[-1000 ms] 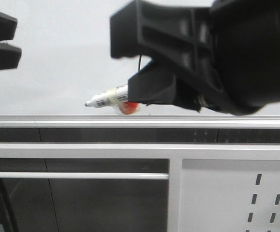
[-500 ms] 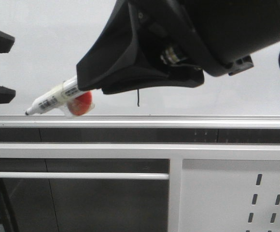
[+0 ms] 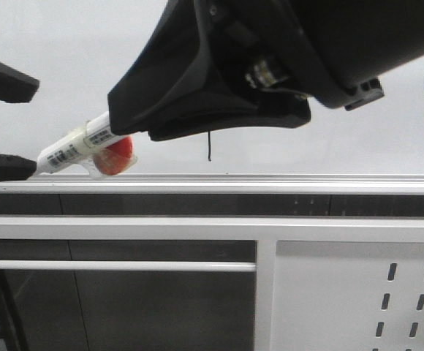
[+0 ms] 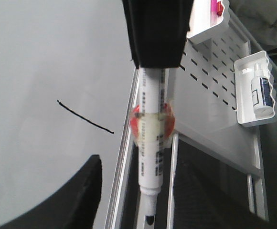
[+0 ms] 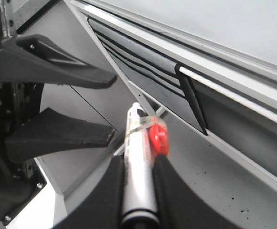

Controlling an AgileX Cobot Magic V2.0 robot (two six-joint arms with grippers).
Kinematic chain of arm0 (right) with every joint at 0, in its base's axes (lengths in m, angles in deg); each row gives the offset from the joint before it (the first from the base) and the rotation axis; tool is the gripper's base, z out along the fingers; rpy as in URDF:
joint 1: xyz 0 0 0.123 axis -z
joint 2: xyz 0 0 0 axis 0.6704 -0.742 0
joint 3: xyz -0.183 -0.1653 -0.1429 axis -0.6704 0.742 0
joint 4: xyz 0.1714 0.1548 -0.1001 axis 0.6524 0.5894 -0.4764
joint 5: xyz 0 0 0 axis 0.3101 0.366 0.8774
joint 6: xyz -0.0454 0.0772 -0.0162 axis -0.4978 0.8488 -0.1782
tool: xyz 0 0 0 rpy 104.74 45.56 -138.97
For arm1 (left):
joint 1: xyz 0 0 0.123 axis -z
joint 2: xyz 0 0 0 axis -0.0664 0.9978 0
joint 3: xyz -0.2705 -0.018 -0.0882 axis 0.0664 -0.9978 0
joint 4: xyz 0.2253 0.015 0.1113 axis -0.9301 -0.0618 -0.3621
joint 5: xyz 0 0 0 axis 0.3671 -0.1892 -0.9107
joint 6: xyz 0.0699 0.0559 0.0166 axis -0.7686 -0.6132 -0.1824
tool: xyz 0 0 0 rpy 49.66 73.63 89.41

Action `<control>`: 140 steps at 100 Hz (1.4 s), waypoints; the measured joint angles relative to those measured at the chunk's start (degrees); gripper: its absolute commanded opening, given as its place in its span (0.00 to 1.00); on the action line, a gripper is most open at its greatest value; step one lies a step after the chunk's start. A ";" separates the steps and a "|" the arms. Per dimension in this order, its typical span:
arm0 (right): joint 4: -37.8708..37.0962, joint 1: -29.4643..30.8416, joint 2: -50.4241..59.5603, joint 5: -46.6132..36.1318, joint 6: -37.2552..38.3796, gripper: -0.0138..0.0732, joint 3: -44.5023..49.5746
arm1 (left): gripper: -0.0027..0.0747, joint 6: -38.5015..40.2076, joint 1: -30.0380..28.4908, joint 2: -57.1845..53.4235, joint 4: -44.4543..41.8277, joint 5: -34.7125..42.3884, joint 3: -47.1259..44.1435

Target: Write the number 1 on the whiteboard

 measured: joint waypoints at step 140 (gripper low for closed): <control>-1.61 0.71 0.03 0.92 -0.11 0.09 -3.39 | 0.32 0.00 0.00 6.00 0.00 0.97 4.61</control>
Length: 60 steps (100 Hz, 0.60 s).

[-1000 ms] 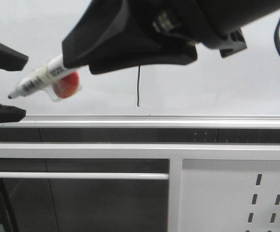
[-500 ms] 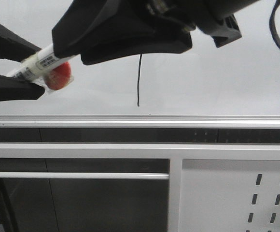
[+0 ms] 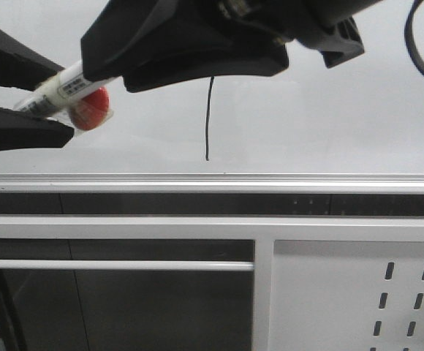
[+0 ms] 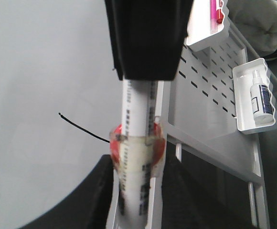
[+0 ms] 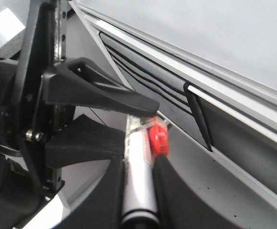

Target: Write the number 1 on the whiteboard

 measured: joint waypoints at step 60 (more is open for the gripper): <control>0.00 1.42 -0.11 1.84 0.00 0.09 0.00 | 0.29 0.00 0.00 0.00 0.00 -1.20 0.10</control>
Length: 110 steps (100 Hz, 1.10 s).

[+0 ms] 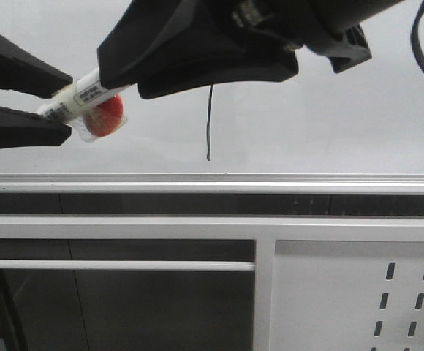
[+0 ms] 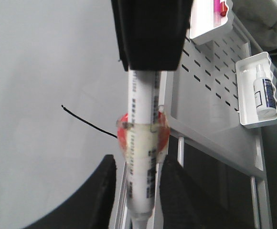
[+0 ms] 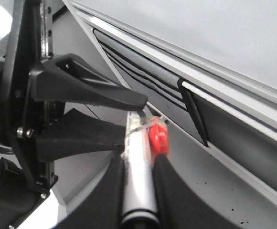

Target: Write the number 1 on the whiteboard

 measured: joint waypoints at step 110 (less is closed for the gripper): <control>-0.10 0.00 0.00 1.44 0.00 0.80 -1.53 | 0.01 0.69 0.00 0.00 1.44 -2.71 0.00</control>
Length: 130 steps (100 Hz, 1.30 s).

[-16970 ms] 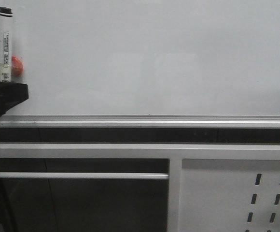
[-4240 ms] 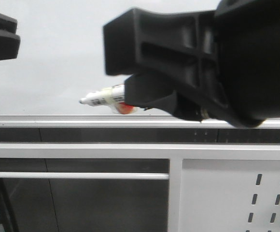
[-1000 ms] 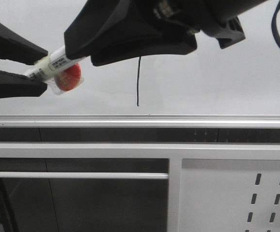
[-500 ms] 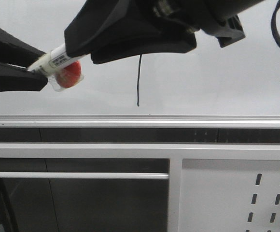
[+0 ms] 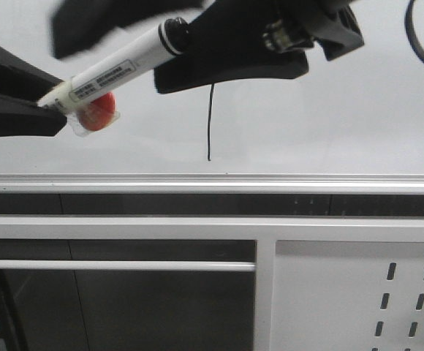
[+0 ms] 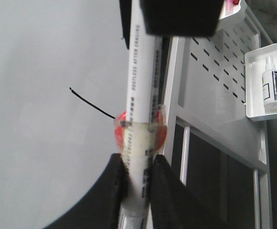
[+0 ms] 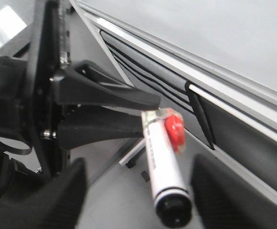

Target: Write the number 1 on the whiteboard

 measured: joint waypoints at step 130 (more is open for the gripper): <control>-7.09 0.00 17.70 -7.12 0.00 0.08 14.88 | 0.01 -9.69 0.00 5.31 70.85 33.31 -21.35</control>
